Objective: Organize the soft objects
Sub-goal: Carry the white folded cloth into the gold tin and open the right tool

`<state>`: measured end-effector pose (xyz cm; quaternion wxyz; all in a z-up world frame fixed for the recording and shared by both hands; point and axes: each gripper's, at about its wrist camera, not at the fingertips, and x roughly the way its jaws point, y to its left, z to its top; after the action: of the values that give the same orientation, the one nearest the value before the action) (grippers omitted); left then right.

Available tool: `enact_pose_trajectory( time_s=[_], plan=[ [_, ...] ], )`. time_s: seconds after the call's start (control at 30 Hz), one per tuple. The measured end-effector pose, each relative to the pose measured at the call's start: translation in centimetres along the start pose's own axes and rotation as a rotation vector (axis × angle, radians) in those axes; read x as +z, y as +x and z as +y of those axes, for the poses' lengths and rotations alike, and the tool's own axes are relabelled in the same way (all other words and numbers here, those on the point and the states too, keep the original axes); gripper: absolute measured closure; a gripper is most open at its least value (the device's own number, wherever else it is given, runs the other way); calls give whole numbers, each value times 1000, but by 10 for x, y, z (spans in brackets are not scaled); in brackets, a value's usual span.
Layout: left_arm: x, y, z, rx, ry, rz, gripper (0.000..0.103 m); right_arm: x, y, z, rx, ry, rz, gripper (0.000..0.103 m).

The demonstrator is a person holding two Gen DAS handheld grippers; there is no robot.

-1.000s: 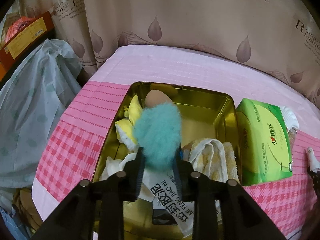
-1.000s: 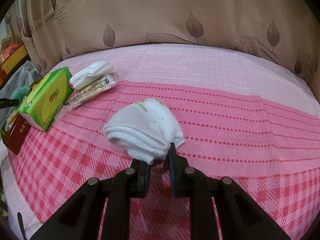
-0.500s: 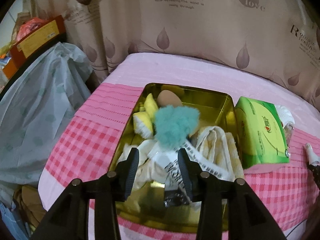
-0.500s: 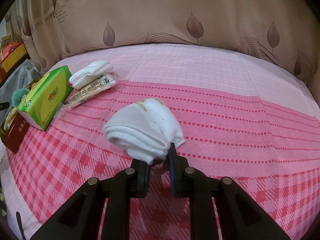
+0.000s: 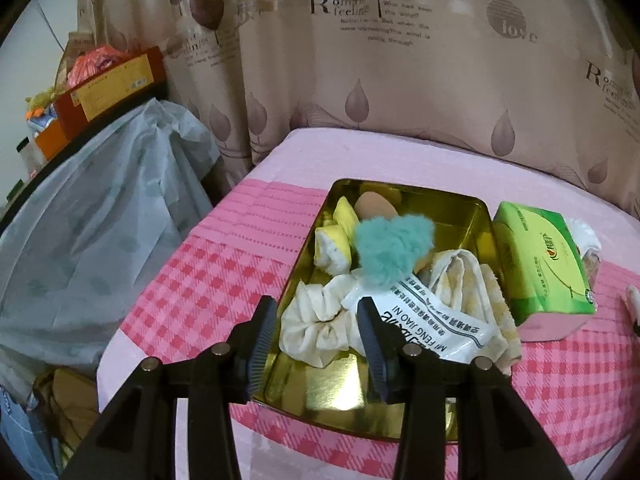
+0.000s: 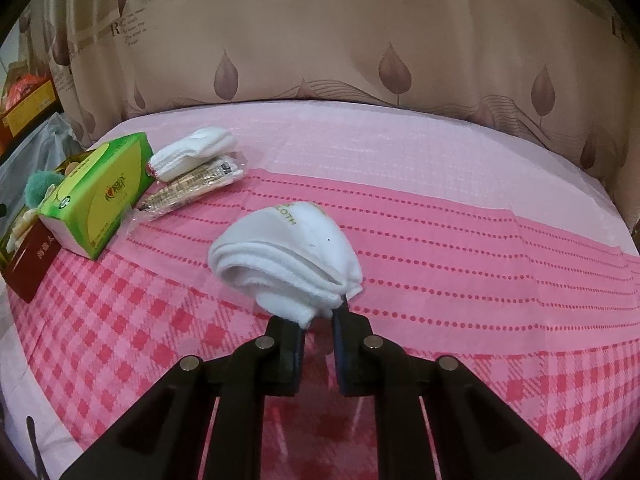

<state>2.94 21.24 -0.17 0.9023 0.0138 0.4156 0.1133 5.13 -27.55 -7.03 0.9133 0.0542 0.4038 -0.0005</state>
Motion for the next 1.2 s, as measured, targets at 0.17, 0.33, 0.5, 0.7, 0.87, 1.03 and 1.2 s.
enact_pose_trajectory(
  time_s=[0.17,0.33,0.5,0.7,0.87,1.03,1.2],
  plan=[
    [0,2,6,-4,-21,12,58,0,-5,17,-3,-10,6,92],
    [1,2,13,-5,-49,14,57,7,-12,40,7,-34,-5,92],
    [1,1,18,-5,-75,15,56,17,-26,65,35,-71,-24,92],
    [1,0,21,-6,-88,18,56,26,-38,100,76,-133,-40,92],
    [1,2,25,-3,-110,27,56,34,-43,133,126,-180,-50,92],
    [1,3,33,8,-144,31,56,42,-43,166,171,-224,-59,92],
    [0,3,40,10,-179,37,56,53,-41,204,241,-264,-66,92]
  ],
)
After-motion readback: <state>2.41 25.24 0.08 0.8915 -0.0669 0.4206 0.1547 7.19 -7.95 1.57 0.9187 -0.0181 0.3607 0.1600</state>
